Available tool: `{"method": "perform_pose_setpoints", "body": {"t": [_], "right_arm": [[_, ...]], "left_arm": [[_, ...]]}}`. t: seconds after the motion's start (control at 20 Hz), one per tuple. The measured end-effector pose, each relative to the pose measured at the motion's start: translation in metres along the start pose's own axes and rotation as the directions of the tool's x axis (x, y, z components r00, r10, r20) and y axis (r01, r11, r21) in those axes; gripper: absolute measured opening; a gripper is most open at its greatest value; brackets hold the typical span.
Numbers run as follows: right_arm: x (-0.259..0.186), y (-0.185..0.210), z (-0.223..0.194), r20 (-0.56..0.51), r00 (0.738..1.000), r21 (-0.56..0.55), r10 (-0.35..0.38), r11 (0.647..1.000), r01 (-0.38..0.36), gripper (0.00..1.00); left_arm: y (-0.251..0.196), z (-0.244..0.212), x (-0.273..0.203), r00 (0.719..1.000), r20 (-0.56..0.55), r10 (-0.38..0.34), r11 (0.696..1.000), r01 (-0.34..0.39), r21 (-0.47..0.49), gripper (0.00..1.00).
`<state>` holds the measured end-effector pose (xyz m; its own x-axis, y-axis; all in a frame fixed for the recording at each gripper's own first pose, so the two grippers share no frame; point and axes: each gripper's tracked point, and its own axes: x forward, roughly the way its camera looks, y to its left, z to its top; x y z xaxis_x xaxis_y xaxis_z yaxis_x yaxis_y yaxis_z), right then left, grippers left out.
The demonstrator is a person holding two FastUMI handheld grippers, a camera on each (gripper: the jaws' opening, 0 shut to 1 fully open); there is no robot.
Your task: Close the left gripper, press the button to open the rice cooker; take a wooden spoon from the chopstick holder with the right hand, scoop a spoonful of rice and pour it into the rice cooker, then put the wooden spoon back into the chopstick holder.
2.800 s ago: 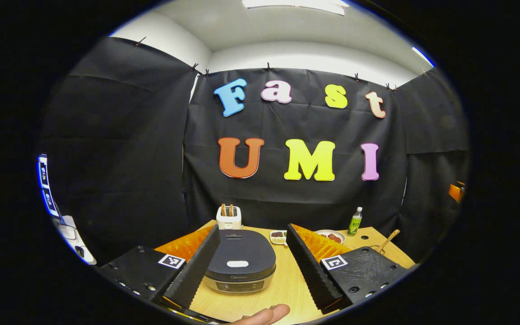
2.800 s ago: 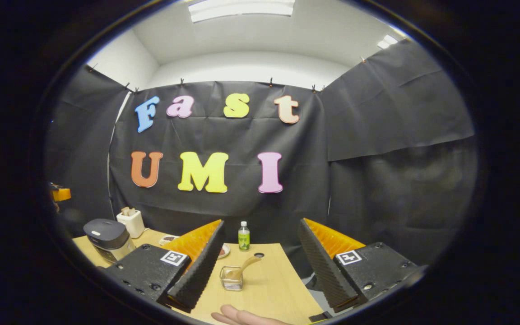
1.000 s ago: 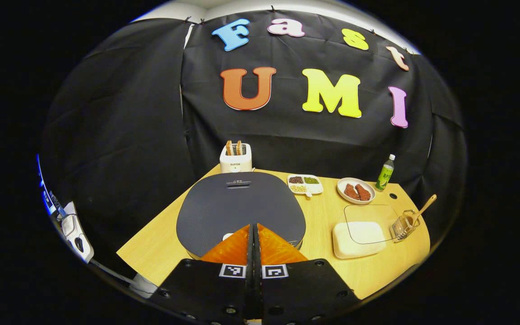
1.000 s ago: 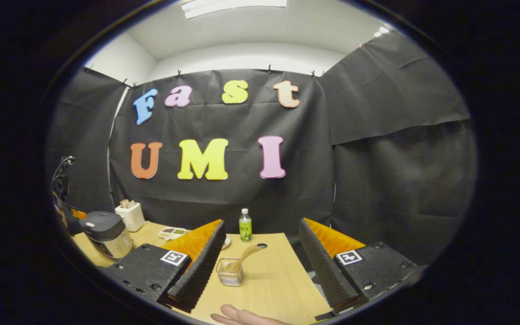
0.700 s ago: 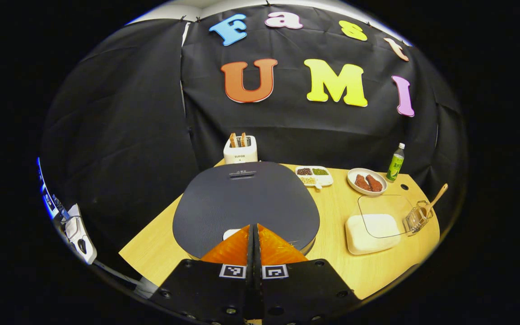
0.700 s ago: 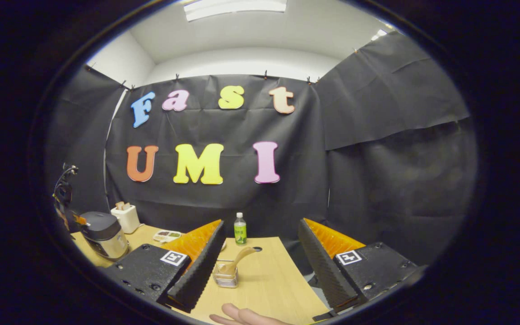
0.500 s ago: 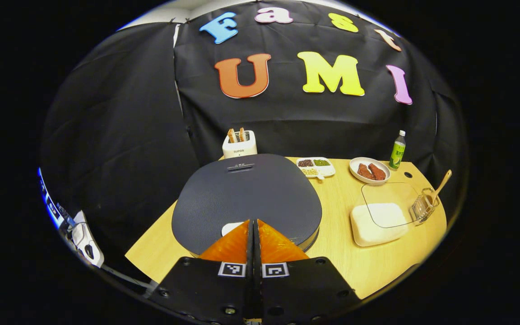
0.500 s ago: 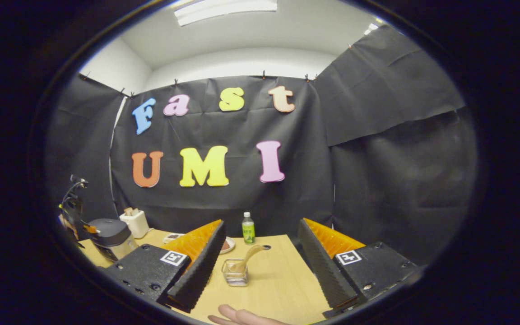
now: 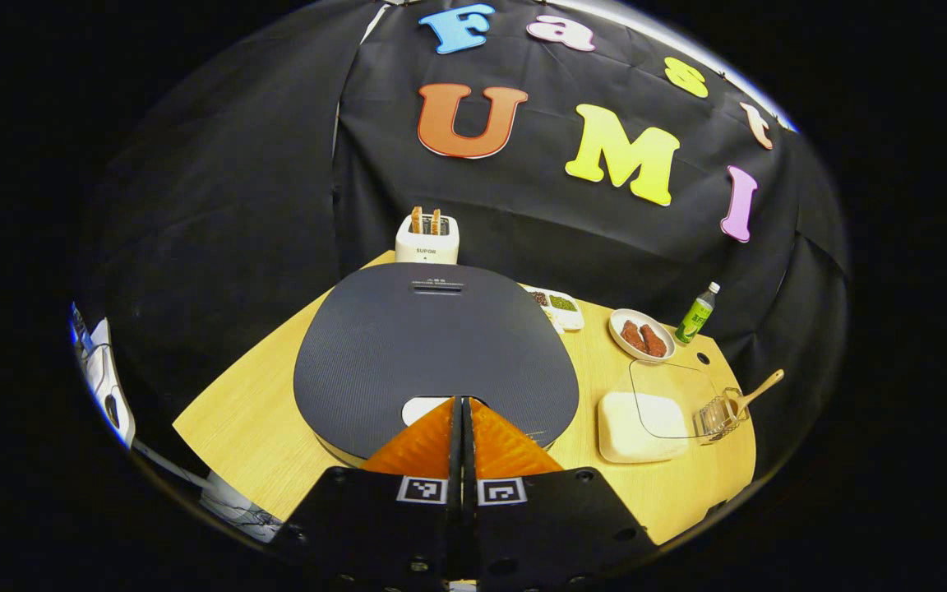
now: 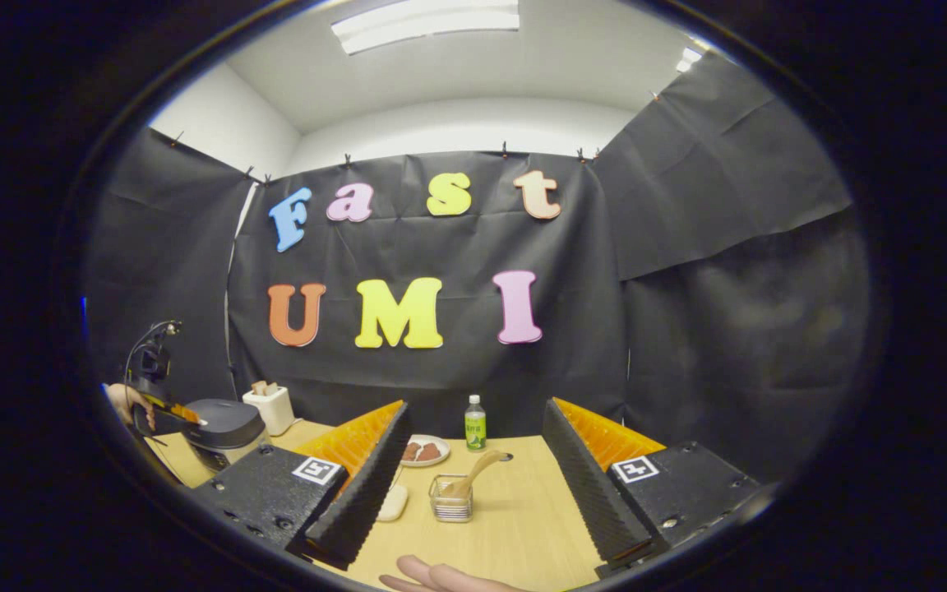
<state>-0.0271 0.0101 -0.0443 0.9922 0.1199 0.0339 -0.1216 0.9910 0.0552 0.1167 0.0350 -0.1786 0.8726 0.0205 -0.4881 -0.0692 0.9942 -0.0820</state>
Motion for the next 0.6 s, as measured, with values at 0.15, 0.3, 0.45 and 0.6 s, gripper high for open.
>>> {"method": "perform_pose_setpoints", "body": {"t": [0.15, 0.3, 0.45, 0.6], "right_arm": [[-0.007, -0.003, -0.004, -0.003, 1.0, -0.057, -0.001, 0.998, 0.001, 1.0], [-0.01, -0.006, -0.007, 0.004, 1.0, -0.094, -0.016, 0.995, 0.016, 1.0], [-0.009, -0.002, -0.014, -0.013, 1.0, -0.088, -0.006, 0.996, 0.005, 1.0], [0.001, -0.004, -0.021, -0.03, 0.999, -0.074, -0.015, 0.997, 0.012, 1.0]], "left_arm": [[-0.009, 0.008, -0.02, 0.999, 0.022, -0.04, 0.999, 0.04, 0.017, 0.06], [-0.016, 0.049, -0.063, 0.986, 0.16, -0.053, 0.998, 0.057, -0.019, 0.4], [-0.024, 0.067, -0.105, 0.969, 0.246, -0.031, 0.999, 0.034, -0.008, 0.97], [-0.033, 0.082, -0.138, 0.945, 0.325, -0.024, 0.999, 0.012, 0.038, 0.94]]}}
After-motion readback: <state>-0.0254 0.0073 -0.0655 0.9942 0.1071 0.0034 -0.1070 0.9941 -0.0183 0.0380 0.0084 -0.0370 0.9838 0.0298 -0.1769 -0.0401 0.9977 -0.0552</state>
